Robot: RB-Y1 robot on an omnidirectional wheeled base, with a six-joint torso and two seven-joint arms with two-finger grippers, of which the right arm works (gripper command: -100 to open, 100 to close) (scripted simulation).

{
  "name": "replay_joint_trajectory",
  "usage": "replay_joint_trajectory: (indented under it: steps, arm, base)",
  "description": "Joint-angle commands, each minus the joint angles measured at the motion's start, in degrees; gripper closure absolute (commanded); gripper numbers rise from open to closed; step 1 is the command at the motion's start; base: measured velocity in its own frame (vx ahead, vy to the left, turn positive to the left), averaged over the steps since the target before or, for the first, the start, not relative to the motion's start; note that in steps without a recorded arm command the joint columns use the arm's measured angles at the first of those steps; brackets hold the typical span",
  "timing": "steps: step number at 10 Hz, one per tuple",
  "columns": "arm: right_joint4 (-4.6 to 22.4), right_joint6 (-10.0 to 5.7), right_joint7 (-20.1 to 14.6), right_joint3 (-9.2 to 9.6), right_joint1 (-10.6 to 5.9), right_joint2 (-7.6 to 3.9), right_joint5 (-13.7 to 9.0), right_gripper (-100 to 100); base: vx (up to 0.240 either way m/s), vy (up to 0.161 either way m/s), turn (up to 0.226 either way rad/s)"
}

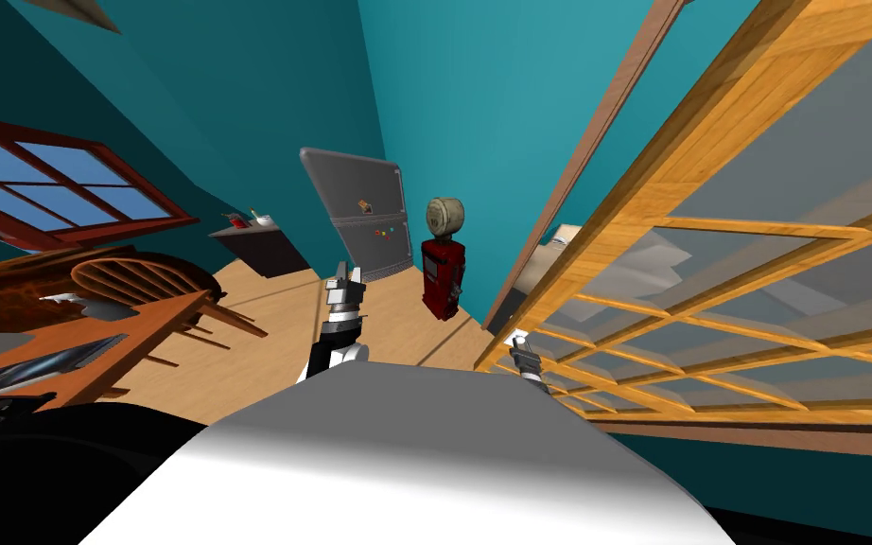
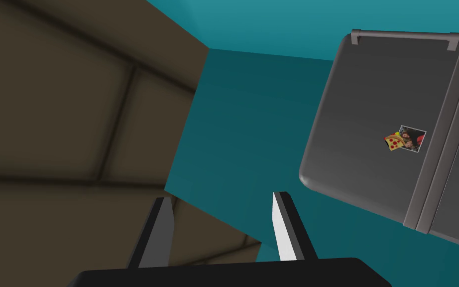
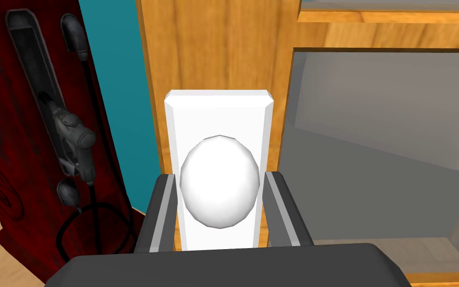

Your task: Pull the door open

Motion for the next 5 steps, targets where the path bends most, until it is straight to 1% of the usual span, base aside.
replay_joint_trajectory:
  steps: [1, 3, 4, 5]
  arm:
    - [-0.4, -0.72, -0.6, 1.18, 0.36, -0.63, 0.6, 100]
    - [-0.9, -1.44, -1.1, 2.34, 0.72, -1.26, 1.2, 100]
    - [-1.2, -1.98, -1.5, 3.21, 0.99, -1.73, 1.6, 100]
    - [-1.5, -2.51, -1.9, 4.08, 1.25, -2.2, 2.1, 100]
  base:
    - [-0.125, -0.012, 0.039]
    - [-0.181, -0.037, 0.051]
    - [-0.174, -0.023, 0.039]
    - [-0.191, -0.062, 0.05]
